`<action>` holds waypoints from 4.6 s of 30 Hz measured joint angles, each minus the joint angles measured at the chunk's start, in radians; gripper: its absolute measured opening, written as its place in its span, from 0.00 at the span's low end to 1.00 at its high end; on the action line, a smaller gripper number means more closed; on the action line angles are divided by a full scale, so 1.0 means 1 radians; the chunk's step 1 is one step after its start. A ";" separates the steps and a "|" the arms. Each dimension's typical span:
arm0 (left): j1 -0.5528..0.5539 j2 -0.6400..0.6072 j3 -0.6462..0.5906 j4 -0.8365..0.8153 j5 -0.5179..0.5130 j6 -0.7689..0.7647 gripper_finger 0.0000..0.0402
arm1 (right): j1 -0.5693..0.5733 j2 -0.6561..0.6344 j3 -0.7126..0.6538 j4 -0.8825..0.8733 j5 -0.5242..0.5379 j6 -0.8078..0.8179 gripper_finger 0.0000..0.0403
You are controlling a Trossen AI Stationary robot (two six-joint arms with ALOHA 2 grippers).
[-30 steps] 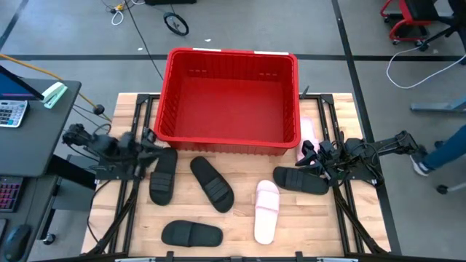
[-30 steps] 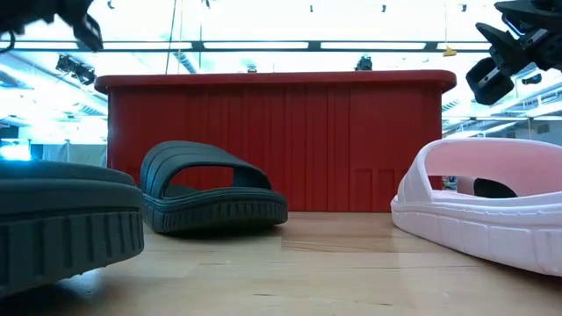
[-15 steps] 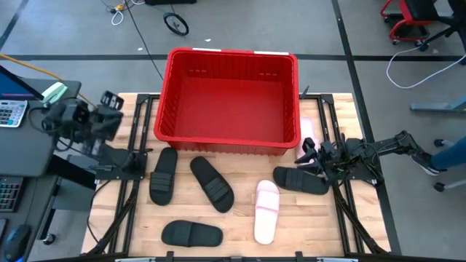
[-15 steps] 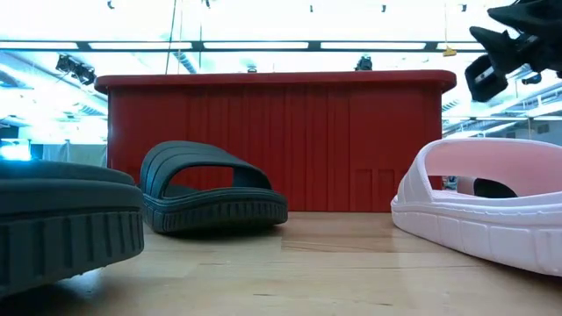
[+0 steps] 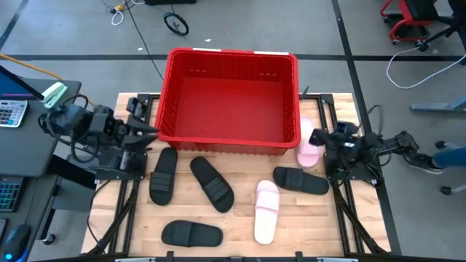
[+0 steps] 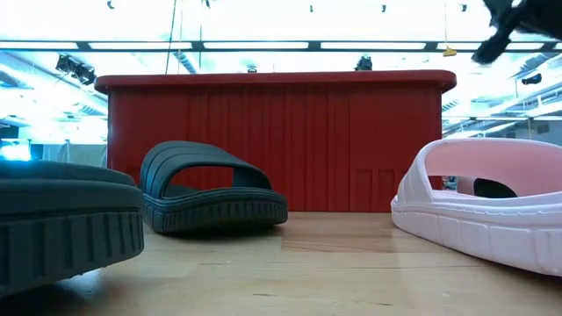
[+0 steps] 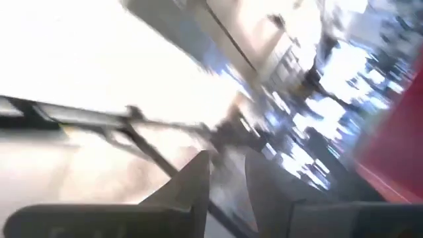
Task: Pick and place slides into bin
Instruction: Put the pink slide into the red bin
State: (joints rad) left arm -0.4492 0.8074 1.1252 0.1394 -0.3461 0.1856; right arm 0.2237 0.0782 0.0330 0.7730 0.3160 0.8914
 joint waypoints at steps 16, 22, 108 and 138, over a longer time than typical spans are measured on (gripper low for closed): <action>0.001 0.037 0.028 -0.043 -0.176 0.028 0.15 | 0.002 0.513 0.952 -0.977 -0.236 -0.441 0.26; 0.001 0.035 0.028 -0.065 -0.178 0.035 0.14 | 0.059 0.849 1.178 -1.302 -0.235 -0.322 0.26; 0.000 0.071 0.027 -0.294 -0.174 -0.047 0.09 | 0.142 1.366 0.642 -1.890 -0.064 0.048 0.22; 0.000 0.070 0.027 -0.294 -0.173 -0.122 0.05 | 0.047 1.227 0.728 -1.867 -0.173 0.037 0.01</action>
State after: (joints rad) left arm -0.4492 0.8776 1.1522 -0.1551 -0.5194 0.0631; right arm 0.2710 1.3049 0.7606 -1.0938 0.1428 0.9287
